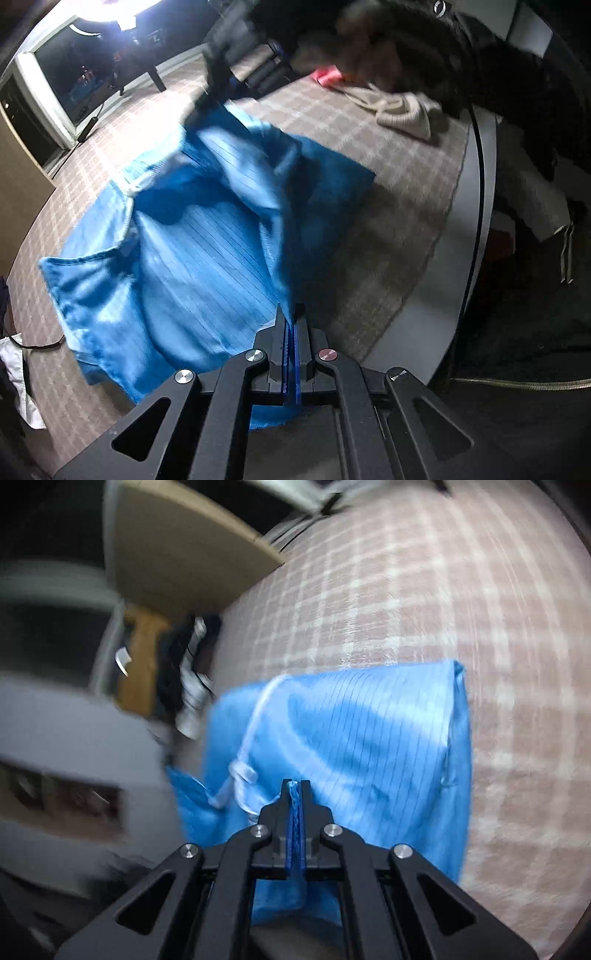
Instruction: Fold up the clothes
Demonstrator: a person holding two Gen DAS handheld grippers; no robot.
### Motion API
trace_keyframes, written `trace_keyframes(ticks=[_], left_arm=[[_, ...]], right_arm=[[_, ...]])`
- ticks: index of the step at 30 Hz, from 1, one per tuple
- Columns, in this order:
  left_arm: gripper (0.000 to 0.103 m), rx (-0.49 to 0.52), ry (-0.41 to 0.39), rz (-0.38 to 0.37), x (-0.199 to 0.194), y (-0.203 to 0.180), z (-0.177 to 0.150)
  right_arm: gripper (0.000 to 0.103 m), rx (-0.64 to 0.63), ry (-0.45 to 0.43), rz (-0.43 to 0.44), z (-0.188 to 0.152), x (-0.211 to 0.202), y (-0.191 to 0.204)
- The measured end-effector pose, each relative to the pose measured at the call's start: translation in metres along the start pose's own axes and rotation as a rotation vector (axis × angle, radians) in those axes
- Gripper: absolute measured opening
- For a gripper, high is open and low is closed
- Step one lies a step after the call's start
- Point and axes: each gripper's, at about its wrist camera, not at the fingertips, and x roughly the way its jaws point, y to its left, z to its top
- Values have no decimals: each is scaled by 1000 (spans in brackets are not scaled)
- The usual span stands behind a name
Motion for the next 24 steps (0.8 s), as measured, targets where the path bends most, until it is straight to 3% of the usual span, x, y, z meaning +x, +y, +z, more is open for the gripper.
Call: trace_keyframes(ticks=[3,5,7,9,11,13,15,18,20,22,24], left_arm=[[21,-29,29,-32,-2,2,1],[27,-90,-3,-93,-17,11,3],[53,-151,-51,-140,-32,23,7],[56,-208,-84,-165,-37,35,16],[56,-269,-80,-178,-27,46,29],[56,-310,-60,-215,-10,49,40],[56,-330,-32,-253,9,45,48],[55,-340,-24,-261,25,36,54],[43,-343,-39,-235,28,29,53],[18,-351,-65,-225,27,26,49],[14,-353,-94,-195,25,21,45]], right_arm=[[3,54,25,8,-5,-2,-9],[6,6,62,-70,-11,-2,-6],[9,-27,84,-100,-18,-4,-1],[12,-126,65,-210,-20,-12,14],[14,-234,46,-304,-20,-20,32],[14,-340,47,-339,-19,-24,54],[27,-462,98,-332,-17,-16,77],[33,-657,219,-389,-21,8,100],[33,-722,308,-419,-21,32,102],[33,-765,385,-442,-17,52,101],[33,-778,451,-440,-16,68,98]])
